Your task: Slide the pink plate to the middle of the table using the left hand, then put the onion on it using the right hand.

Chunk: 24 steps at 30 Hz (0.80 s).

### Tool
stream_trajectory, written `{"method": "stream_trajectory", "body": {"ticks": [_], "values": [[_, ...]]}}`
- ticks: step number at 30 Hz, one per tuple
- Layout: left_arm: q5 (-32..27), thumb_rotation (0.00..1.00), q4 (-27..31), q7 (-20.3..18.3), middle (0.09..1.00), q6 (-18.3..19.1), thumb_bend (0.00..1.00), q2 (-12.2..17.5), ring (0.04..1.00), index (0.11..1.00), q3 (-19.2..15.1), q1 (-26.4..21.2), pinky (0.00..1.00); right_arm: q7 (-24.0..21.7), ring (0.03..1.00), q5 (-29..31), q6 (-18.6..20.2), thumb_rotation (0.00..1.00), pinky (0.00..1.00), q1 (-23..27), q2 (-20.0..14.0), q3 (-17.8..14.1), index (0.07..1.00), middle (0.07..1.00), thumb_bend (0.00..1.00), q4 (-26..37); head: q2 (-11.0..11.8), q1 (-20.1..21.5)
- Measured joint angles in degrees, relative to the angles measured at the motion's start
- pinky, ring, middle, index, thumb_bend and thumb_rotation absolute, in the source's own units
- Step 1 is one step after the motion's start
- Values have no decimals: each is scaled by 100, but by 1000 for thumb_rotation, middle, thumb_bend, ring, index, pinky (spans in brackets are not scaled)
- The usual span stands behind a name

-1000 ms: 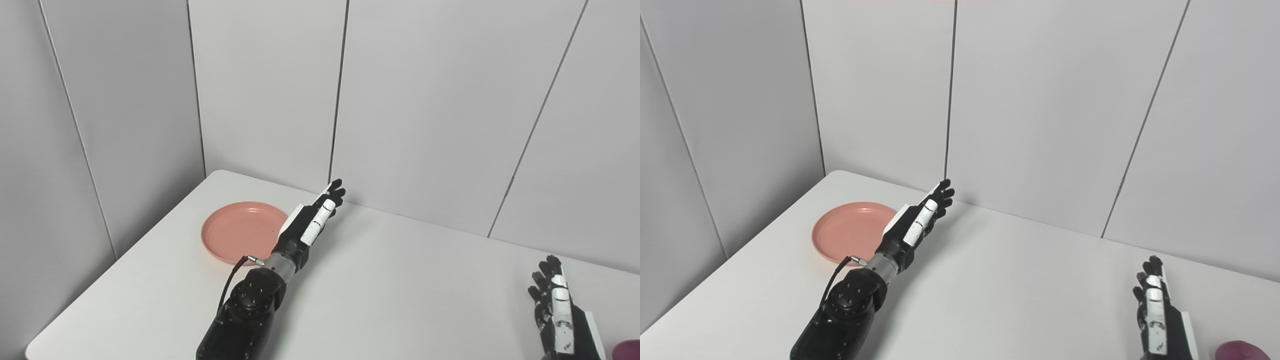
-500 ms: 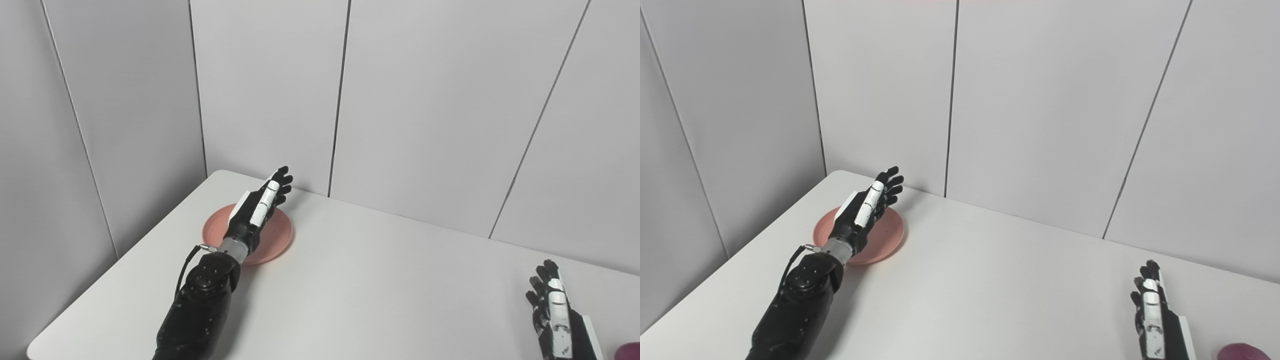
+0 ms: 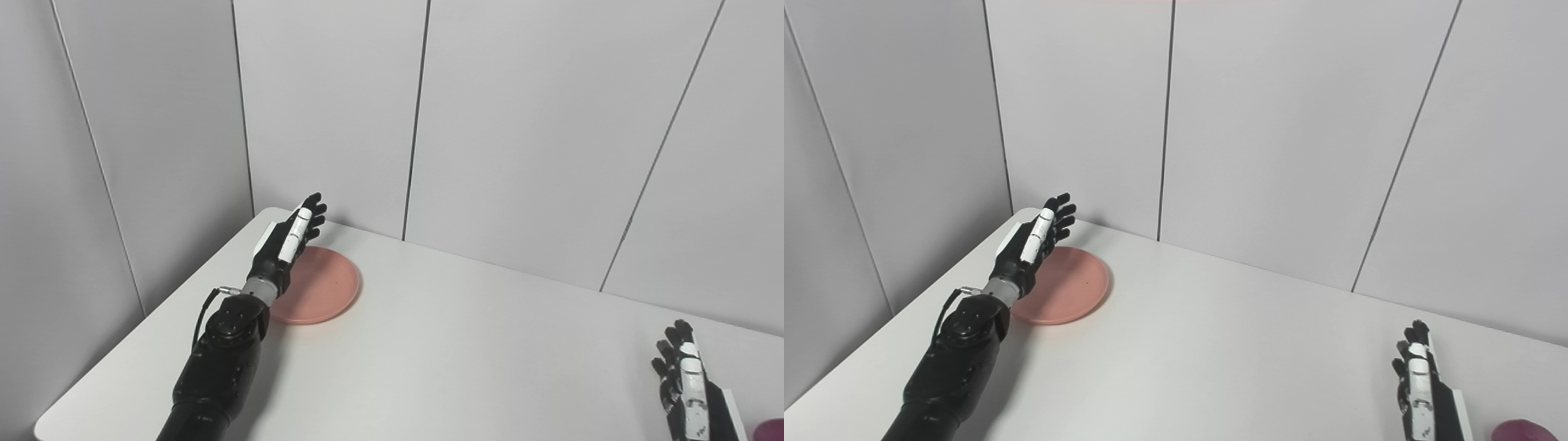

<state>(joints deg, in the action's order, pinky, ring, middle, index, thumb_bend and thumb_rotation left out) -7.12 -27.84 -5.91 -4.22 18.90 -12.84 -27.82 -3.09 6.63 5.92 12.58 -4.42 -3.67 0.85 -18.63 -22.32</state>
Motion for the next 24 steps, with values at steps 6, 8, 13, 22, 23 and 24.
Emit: {"method": "stream_trajectory", "body": {"ticks": [6,8,13,22,23,24], "values": [[23,1000,-176,18,947,-71,728,298,954,924,-47,0,991,0,1000,51,114,1000,1000,-9,-1,-6,1000,1000,210,96,0,-35],[28,1000,-201,77,928,-143,685,363,931,911,-70,0,970,0,1000,85,170,1000,1000,-24,2,-5,1000,1000,204,167,0,-44],[24,1000,-443,176,915,-309,634,444,920,903,-128,-18,958,2,1000,87,199,1000,1000,-33,2,-1,1000,1000,201,213,0,-70],[-3,1000,-1325,174,925,-637,670,569,943,900,-180,-156,996,1,1000,86,361,1000,1000,-79,2,40,1000,1000,189,423,-26,-123],[-2,1000,-1371,174,925,-652,669,596,941,898,-182,-163,991,1,1000,85,371,1000,1000,-84,0,44,1000,1000,190,433,-26,-123],[-1,1000,-1440,176,923,-688,666,627,938,895,-183,-170,983,0,1000,84,372,1000,1000,-87,-2,47,1000,1000,190,443,-18,-149]]}}
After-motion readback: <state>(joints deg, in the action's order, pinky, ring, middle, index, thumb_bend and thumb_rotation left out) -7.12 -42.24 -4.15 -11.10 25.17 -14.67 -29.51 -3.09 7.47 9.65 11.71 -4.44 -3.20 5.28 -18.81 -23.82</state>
